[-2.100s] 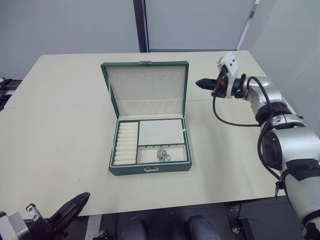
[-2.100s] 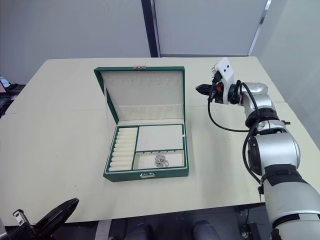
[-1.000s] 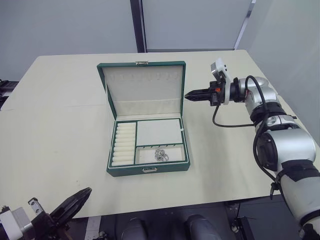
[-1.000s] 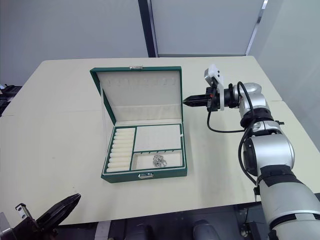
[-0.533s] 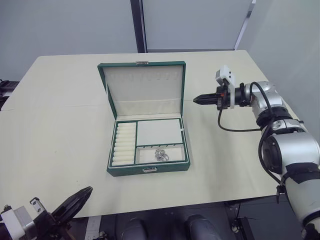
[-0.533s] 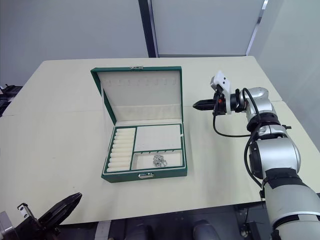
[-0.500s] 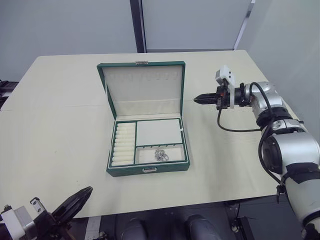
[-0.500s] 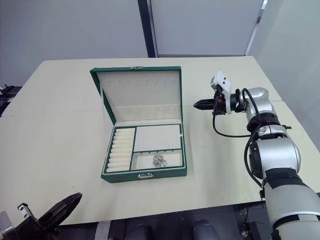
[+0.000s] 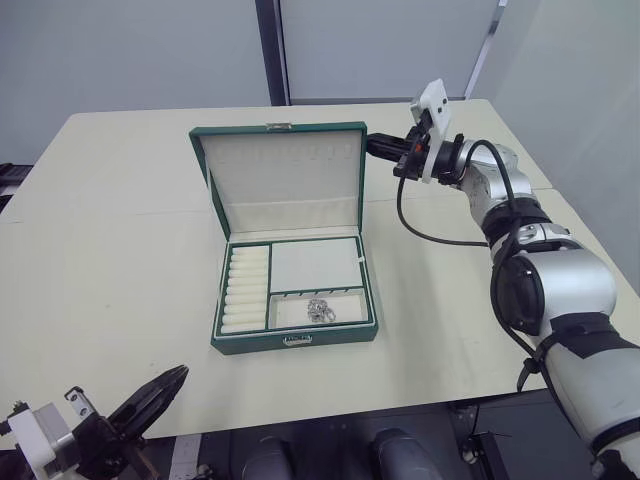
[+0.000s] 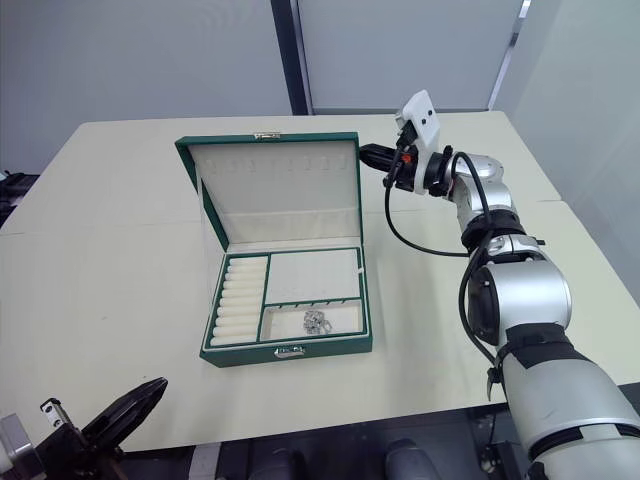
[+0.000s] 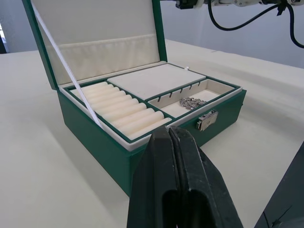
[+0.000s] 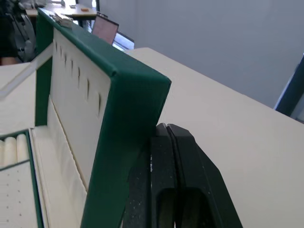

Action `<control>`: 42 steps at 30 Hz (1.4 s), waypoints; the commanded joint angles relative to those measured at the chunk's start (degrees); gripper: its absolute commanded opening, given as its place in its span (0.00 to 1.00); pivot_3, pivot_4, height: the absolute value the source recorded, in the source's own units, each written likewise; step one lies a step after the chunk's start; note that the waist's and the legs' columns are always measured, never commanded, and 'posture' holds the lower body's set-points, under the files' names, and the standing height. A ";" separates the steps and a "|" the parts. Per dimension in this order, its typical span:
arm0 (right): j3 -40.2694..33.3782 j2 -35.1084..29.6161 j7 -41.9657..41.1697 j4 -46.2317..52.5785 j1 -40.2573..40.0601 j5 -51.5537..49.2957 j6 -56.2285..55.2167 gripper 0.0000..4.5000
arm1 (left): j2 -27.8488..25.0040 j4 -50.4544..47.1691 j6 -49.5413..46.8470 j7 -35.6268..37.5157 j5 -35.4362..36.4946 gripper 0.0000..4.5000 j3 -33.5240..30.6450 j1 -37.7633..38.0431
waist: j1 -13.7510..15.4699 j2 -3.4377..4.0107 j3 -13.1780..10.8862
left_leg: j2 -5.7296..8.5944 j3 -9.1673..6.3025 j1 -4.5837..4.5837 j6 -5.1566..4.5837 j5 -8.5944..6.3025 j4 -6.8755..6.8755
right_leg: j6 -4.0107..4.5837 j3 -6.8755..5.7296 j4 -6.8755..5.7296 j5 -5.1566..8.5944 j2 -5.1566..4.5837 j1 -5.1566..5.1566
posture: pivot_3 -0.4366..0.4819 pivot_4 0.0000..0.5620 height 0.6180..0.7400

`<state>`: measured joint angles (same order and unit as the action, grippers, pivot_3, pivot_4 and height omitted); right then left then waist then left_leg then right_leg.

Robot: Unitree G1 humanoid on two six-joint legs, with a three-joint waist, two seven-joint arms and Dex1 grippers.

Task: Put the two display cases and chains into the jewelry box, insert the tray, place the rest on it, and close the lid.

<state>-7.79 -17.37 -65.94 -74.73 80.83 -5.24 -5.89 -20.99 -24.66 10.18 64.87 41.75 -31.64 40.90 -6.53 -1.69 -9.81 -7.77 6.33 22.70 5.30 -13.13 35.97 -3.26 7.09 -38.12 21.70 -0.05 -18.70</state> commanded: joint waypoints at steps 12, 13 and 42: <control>5.55 -0.45 -26.23 9.48 -2.05 -0.96 8.13 0.00 | -0.18 -1.16 0.05 -1.17 0.63 0.00 0.56 0.55 | 0.04 0.02 0.00 | -0.01 0.00 -0.01 0.00 0.00 0.01 | 0.00 -0.01 -0.02 0.00 0.00 0.00 | 0.48 0.27 1.00; 5.89 -0.80 -26.54 10.59 -2.78 -1.23 8.33 0.00 | -0.31 -1.15 -0.10 -1.28 0.68 0.00 0.57 0.45 | 0.15 0.02 0.00 | -0.01 -0.02 -0.01 0.00 0.00 0.02 | 0.00 -0.03 -0.02 0.00 0.00 0.01 | 0.48 0.27 1.00; -6.61 -26.23 -5.29 69.75 -58.24 -15.63 34.33 1.00 | -27.41 27.69 -22.40 -9.25 1.72 1.00 -5.95 -34.45 | 1.99 0.01 0.02 | 0.03 -0.15 0.03 0.01 0.01 0.04 | -0.01 -0.13 0.02 0.00 0.01 0.06 | 0.48 0.27 1.00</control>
<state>-11.23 -42.39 -72.92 -8.25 22.96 -19.21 28.95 -46.86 2.64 -12.34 55.44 44.22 -37.25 7.80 -4.54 -1.68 -9.79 -7.74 6.18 22.71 5.31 -13.12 36.02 -3.27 6.96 -38.10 21.70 -0.04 -18.64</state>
